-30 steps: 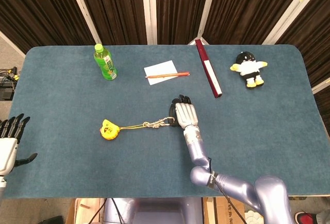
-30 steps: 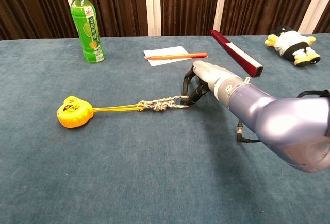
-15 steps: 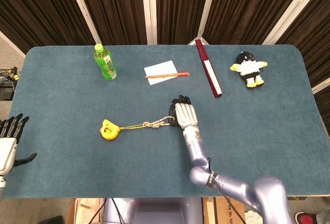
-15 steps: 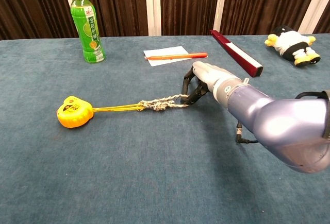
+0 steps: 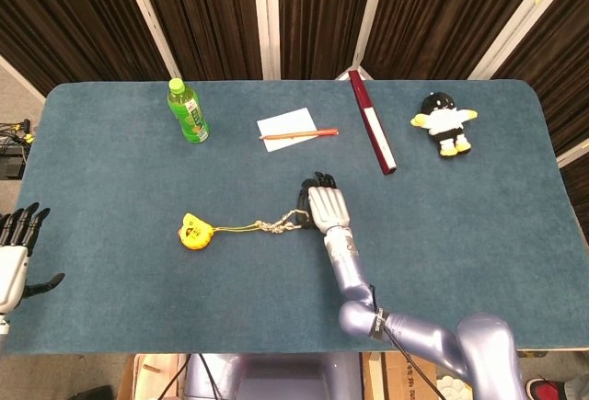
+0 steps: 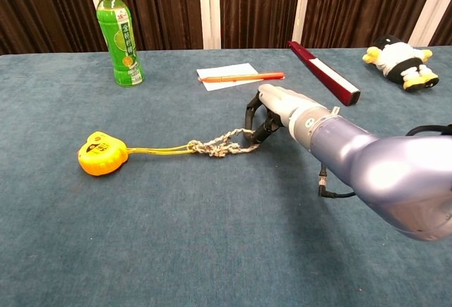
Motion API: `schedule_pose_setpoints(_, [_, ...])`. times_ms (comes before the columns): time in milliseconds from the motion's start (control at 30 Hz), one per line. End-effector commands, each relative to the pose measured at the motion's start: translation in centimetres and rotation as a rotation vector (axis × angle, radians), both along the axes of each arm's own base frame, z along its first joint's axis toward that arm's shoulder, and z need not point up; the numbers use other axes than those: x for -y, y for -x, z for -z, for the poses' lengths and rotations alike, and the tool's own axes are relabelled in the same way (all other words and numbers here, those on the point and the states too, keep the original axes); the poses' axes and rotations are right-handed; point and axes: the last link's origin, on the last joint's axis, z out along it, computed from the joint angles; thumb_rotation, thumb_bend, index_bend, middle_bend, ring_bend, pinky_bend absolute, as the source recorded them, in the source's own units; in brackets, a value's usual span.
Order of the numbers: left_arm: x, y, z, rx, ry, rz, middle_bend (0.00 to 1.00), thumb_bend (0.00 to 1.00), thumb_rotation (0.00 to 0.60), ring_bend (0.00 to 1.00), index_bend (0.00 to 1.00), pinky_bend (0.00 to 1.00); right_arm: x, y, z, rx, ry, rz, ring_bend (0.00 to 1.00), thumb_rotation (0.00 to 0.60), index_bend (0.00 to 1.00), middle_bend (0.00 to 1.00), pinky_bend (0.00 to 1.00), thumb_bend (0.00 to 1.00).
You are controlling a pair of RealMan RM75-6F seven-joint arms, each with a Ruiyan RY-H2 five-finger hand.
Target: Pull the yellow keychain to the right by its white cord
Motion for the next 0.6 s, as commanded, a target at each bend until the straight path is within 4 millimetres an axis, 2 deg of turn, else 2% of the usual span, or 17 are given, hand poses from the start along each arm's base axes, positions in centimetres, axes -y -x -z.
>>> schedule_pose_setpoints(33, [0.0, 0.0, 0.0, -0.001, 0.000, 0.001, 0.00, 0.00, 0.600, 0.00, 0.00, 0.00, -0.3, 0.0, -1.0, -0.001, 0.013, -0.018, 0.05, 0.600, 0.65, 0.31, 0.04, 0.50])
schedule_pose_setpoints(300, [0.1, -0.2, 0.0, -0.004, -0.003, 0.012, 0.00, 0.00, 0.600, 0.00, 0.00, 0.00, -0.5, 0.1, -2.9, 0.007, 0.041, -0.026, 0.05, 0.600, 0.66, 0.31, 0.04, 0.50])
schedule_pose_setpoints(600, [0.2, -0.3, 0.1, -0.010, -0.002, 0.027, 0.00, 0.00, 0.600, 0.00, 0.00, 0.00, -0.8, 1.5, -5.9, 0.003, 0.087, -0.001, 0.05, 0.600, 0.66, 0.32, 0.04, 0.51])
